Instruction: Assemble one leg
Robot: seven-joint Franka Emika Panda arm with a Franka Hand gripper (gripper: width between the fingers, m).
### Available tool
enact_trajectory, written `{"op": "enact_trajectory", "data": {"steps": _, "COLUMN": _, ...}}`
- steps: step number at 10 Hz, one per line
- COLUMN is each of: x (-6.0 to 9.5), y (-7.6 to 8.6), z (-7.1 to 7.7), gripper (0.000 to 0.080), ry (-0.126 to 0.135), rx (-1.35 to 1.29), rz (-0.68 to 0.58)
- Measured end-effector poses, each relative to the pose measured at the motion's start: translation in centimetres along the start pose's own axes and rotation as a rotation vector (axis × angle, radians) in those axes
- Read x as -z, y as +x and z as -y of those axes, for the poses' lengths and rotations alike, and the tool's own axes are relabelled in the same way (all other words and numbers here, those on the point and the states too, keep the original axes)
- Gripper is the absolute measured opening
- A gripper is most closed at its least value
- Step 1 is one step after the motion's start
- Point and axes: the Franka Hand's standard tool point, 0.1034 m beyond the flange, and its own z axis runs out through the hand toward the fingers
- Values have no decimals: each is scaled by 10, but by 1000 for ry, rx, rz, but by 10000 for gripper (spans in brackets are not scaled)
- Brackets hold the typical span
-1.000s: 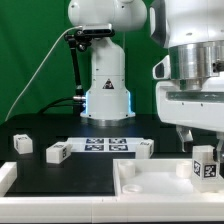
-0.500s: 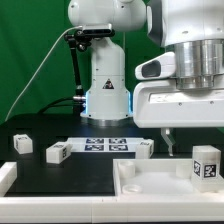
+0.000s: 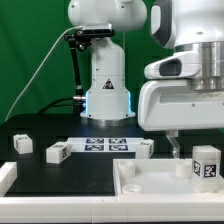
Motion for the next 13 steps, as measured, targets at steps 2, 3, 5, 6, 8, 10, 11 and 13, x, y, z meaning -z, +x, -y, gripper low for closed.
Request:
{"op": "enact_trajectory", "data": {"steps": 2, "x": 0, "y": 1, "z": -3, "gripper": 649, "ry": -29, "rx": 237, "rz": -5}}
{"op": "enact_trajectory", "data": {"steps": 3, "x": 0, "y": 1, "z": -3, "gripper": 649, "ry": -29, "rx": 255, "rz": -5}}
{"op": "enact_trajectory", "data": {"steps": 5, "x": 0, "y": 1, "z": -3, "gripper": 560, "ry": -29, "rx": 251, "rz": -5}}
{"op": "enact_trajectory", "data": {"steps": 6, "x": 0, "y": 1, "z": -3, "gripper": 560, "ry": -29, "rx": 251, "rz": -5}}
{"op": "enact_trajectory", "data": {"steps": 8, "x": 0, "y": 1, "z": -2, "gripper": 294, "ry": -27, "rx": 217, "rz": -5}}
{"op": "enact_trajectory", "data": {"steps": 10, "x": 0, "y": 1, "z": -2, "gripper": 294, "ry": -19, "rx": 110, "rz": -8}}
{"op": "enact_trajectory", "data": {"steps": 11, "x": -1, "y": 1, "z": -5, "gripper": 294, "ry": -1, "rx": -59, "rz": -19}}
{"op": "enact_trajectory", "data": {"steps": 13, "x": -1, "y": -1, "z": -3, "gripper": 294, "ry": 20, "rx": -312, "rz": -37}}
